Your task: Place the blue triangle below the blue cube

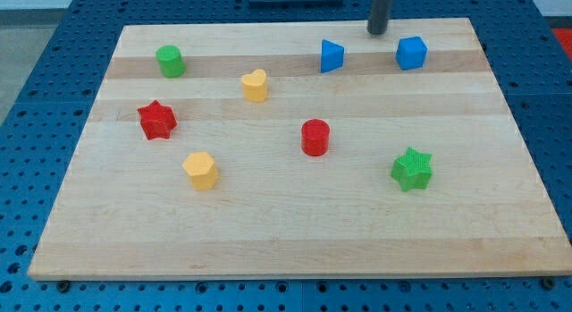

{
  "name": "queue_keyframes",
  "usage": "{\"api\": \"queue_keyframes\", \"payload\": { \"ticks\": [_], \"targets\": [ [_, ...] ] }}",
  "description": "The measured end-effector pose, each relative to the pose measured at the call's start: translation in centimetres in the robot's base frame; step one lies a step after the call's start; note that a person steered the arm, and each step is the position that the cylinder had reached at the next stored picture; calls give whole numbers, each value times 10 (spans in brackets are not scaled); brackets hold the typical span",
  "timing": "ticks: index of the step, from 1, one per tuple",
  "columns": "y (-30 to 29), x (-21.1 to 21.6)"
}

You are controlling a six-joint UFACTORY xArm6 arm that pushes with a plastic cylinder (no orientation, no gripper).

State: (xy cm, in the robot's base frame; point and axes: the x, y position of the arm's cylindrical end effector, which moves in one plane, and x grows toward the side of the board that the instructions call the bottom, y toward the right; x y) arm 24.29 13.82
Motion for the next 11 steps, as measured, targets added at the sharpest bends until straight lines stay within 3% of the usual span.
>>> {"api": "queue_keyframes", "payload": {
  "ticks": [1,2,5,7,8,9,10,11],
  "targets": [
    [0,6],
    [0,41],
    [21,44],
    [-70,16],
    [-70,16],
    [-81,29],
    [-85,93],
    [-88,89]
  ]
}}
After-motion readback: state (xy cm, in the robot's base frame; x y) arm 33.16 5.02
